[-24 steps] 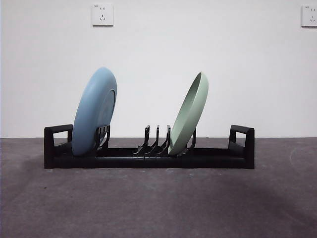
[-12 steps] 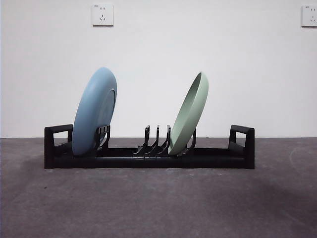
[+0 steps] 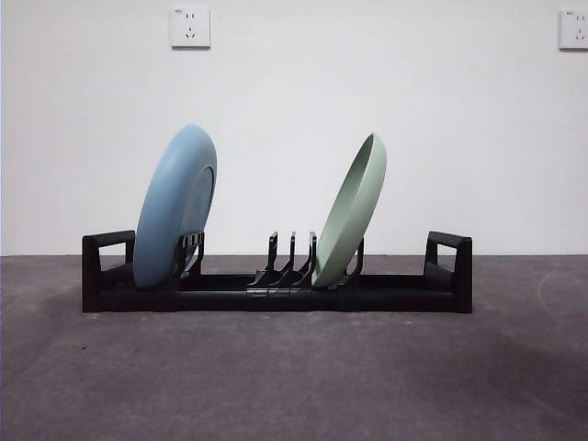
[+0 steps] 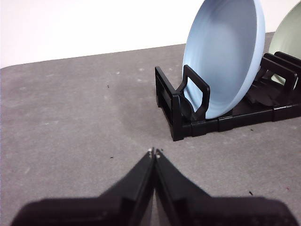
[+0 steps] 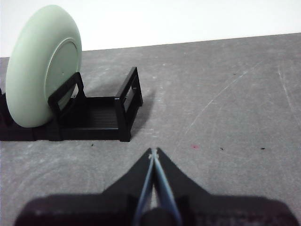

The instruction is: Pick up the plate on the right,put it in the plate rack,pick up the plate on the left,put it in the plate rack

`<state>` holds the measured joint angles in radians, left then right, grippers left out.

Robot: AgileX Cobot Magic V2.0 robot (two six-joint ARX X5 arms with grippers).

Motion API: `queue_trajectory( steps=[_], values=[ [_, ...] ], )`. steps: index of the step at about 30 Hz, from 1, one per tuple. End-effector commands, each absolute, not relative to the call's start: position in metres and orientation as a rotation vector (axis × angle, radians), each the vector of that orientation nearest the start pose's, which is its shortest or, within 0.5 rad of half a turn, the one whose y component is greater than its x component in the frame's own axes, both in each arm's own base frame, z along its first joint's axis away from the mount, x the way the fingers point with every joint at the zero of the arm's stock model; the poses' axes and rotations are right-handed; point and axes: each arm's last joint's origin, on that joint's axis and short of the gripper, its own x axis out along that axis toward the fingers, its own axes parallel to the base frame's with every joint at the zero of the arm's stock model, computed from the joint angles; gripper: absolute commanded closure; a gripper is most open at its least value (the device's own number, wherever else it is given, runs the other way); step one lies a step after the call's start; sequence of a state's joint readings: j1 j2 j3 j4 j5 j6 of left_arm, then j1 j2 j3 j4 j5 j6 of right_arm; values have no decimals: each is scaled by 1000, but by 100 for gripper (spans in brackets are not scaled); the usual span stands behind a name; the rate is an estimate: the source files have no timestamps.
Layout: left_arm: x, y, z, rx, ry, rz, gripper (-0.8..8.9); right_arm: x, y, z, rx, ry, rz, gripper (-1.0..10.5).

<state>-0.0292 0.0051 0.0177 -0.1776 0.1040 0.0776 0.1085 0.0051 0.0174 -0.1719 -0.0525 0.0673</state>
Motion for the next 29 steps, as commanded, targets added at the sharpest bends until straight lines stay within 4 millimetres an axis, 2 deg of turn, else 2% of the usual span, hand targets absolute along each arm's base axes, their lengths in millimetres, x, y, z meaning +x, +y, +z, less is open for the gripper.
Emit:
queue_trajectory(
  steps=[1, 29],
  values=[
    [96, -6, 148, 64, 172, -137, 817, 96, 12, 147, 107, 198, 150, 946],
    [96, -6, 148, 64, 172, -137, 817, 96, 12, 147, 123, 208, 141, 946]
  ],
)
